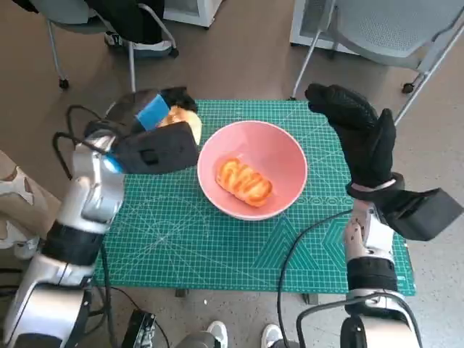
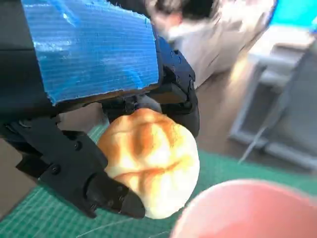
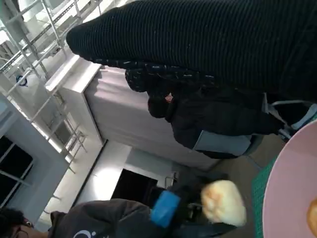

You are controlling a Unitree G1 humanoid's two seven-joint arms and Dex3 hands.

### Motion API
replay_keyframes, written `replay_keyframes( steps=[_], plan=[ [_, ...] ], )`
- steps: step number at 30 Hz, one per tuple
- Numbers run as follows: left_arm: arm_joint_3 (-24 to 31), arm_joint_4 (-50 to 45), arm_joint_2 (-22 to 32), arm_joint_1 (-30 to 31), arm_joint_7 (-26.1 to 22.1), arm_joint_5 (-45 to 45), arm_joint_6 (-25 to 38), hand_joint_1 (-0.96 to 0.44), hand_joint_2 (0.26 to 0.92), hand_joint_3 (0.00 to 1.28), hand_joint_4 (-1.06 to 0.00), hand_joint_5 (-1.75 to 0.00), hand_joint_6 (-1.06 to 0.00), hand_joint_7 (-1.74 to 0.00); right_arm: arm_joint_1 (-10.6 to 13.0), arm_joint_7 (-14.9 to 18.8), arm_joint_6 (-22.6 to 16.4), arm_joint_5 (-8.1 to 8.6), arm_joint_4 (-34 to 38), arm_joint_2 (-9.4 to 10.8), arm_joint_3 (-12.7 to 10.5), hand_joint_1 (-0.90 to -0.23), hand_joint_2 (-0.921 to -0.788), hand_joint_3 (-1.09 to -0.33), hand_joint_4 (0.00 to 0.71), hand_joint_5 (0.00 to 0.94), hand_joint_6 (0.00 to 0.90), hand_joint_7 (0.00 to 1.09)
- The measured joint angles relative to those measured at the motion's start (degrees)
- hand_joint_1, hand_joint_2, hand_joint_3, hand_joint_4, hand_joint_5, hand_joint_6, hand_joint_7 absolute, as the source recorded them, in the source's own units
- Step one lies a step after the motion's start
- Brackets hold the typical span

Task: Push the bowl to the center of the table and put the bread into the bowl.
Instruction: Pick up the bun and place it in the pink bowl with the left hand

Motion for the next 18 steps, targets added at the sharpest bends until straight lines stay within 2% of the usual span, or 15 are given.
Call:
replay_keyframes(
  steps=[3,8,18],
  plan=[
    [1.6,-5.8,0.0,1.7,0.0,0.0,0.7,0.0,0.792,0.23,-0.78,-1.12,-0.7,-1.07,0.0,0.1,0.0,0.04,0.0,0.0,0.0,-0.677,-0.921,-0.73,0.206,0.001,0.032,0.53],
    [2.7,-12.1,0.0,2.4,-0.4,0.1,1.5,0.0,0.824,0.17,-0.79,-1.1,-0.71,-1.06,0.0,0.4,0.1,0.12,0.0,0.0,0.0,-0.677,-0.921,-0.73,0.206,0.001,0.032,0.53],
    [0.0,-14.4,-2.8,2.3,-2.8,0.2,2.3,0.0,0.886,0.07,-0.77,-1.07,-0.68,-1.12,0.1,0.4,0.1,0.12,0.0,0.0,0.0,-0.676,-0.921,-0.73,0.206,0.001,0.032,0.53]
  ],
)
